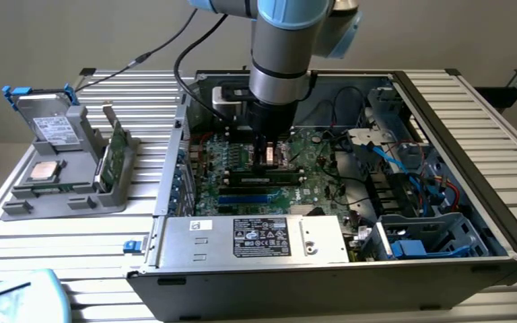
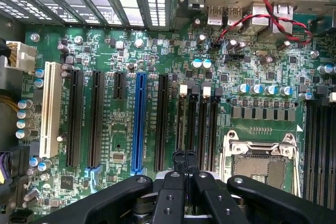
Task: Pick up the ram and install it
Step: 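Press down the ram until it locks into place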
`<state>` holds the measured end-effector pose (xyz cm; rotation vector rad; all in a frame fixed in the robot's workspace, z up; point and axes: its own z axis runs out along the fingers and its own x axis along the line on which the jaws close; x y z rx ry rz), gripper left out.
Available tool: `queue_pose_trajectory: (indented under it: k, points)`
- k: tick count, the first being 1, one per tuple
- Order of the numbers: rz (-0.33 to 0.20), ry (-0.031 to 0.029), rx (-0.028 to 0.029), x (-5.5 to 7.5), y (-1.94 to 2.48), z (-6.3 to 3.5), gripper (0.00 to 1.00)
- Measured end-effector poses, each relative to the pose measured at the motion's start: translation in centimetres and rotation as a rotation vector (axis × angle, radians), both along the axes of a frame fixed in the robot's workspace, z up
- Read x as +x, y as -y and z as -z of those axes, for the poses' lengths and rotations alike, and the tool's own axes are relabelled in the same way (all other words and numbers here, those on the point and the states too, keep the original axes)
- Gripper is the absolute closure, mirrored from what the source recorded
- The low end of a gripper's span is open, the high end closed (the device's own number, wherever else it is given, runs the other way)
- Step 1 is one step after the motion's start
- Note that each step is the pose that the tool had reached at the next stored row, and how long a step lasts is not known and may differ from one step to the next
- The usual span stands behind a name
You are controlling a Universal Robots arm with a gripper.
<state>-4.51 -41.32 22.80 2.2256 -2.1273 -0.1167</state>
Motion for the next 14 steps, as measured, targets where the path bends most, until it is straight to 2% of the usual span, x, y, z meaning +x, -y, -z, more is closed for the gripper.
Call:
queue_pose_trajectory:
  k: [8, 9, 14]
  points:
    - [0.000, -0.0004, 0.0008, 0.0, -0.01, 0.14, 0.89]
    - [0.000, -0.0012, 0.0019, 0.1, -0.03, -0.07, 0.89]
    - [-0.001, -0.0078, 0.0005, 0.6, 0.00, -1.16, 0.89]
